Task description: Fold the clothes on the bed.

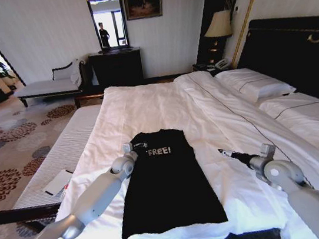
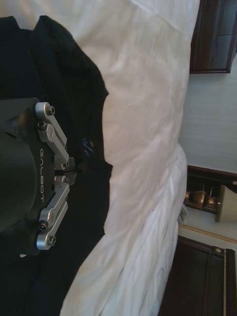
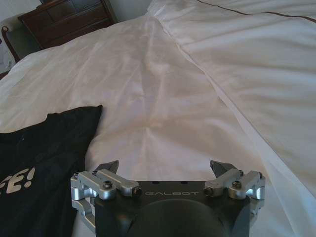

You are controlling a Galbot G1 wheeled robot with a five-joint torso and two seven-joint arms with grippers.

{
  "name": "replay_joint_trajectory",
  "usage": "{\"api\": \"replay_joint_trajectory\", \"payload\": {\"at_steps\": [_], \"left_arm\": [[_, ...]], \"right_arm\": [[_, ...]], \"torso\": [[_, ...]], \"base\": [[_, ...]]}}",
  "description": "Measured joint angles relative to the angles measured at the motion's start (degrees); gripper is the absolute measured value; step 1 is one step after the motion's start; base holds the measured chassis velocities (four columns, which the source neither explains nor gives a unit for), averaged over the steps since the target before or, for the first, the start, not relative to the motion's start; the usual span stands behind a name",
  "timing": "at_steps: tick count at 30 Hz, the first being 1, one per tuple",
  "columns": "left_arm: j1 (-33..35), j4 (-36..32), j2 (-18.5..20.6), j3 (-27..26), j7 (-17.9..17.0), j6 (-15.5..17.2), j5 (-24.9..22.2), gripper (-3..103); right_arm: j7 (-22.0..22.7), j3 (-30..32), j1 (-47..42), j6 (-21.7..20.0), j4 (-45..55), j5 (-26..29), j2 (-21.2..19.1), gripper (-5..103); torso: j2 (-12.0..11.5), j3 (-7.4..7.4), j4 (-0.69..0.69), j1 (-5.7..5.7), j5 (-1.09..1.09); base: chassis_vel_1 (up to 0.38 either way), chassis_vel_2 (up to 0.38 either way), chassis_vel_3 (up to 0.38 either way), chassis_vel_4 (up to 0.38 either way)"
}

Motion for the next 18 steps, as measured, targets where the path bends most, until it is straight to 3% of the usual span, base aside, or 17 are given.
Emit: {"api": "replay_joint_trajectory", "payload": {"at_steps": [16, 18], "left_arm": [[-1.72, 5.64, -3.11, 3.39, -1.32, 1.68, 3.17, -2], [-1.65, 5.78, -3.56, 3.9, -2.1, 2.18, 3.44, 3]], "right_arm": [[-0.62, -0.47, 0.05, 0.38, -0.23, -0.74, 0.51, 100], [-0.67, -0.48, -0.01, 0.45, -0.17, -0.79, 0.56, 100]], "torso": [[0.0, -0.01, 0.0, -0.01, 0.0], [0.0, -0.01, 0.0, -0.01, 0.0]], "base": [[0.0, 0.0, 0.0, 0.0], [0.0, 0.0, 0.0, 0.0]]}}
